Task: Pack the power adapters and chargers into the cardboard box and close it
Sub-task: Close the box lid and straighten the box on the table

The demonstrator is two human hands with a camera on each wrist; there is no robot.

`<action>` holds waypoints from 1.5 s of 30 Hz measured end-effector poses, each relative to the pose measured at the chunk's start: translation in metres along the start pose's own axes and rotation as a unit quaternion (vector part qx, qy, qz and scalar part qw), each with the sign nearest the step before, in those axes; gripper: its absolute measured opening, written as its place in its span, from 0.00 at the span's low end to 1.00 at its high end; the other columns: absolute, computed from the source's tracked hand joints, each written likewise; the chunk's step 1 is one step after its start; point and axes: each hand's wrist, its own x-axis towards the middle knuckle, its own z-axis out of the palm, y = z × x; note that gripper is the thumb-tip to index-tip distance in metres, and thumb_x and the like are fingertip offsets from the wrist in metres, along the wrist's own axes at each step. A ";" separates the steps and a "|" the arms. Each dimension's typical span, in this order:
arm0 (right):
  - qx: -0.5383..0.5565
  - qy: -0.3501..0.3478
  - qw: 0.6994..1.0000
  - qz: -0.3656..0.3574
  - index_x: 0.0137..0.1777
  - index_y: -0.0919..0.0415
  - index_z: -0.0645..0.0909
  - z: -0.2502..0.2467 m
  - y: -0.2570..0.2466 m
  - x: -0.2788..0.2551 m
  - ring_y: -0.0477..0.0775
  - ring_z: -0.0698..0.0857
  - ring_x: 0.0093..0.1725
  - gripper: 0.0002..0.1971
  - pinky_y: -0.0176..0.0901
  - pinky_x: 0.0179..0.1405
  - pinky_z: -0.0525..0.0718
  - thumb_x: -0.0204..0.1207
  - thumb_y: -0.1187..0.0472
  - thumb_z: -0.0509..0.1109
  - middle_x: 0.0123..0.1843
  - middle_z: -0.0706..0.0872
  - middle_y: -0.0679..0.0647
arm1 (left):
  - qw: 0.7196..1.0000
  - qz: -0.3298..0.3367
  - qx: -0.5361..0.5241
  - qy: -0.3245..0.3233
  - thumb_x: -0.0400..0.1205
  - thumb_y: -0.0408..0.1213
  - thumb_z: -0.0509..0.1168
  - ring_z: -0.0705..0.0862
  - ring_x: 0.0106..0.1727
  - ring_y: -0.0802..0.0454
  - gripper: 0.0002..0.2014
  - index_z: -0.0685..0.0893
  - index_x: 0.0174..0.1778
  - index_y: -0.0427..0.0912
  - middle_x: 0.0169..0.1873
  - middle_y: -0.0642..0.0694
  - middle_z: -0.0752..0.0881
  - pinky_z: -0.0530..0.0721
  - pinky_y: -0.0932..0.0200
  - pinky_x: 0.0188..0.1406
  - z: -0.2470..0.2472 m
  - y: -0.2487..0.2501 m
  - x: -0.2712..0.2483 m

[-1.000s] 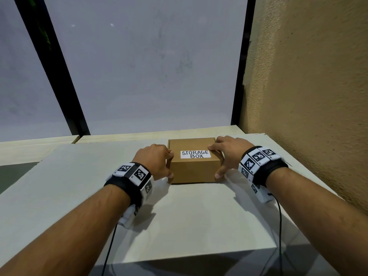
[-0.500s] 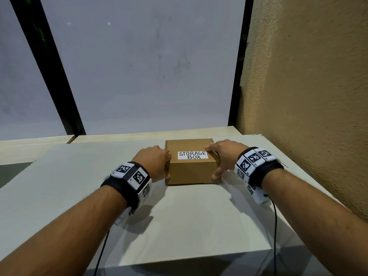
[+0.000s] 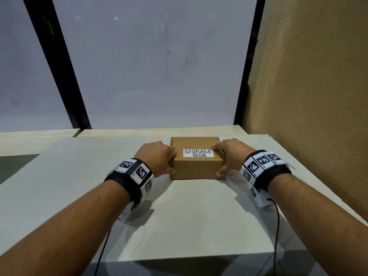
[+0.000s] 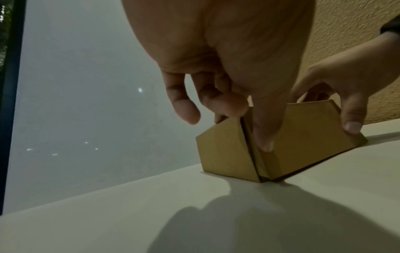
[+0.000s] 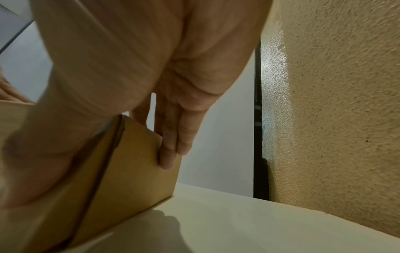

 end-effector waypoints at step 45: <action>-0.044 -0.047 0.998 -0.011 0.50 0.54 0.89 -0.028 -0.006 0.009 0.56 0.87 0.47 0.29 0.46 0.46 0.86 0.65 0.29 0.70 0.44 0.91 0.52 | 0.992 -0.047 -0.121 -0.010 0.72 0.64 0.70 0.86 0.54 0.54 0.21 0.90 0.57 0.61 0.56 0.60 0.90 0.80 0.59 0.45 -0.023 -0.024 0.016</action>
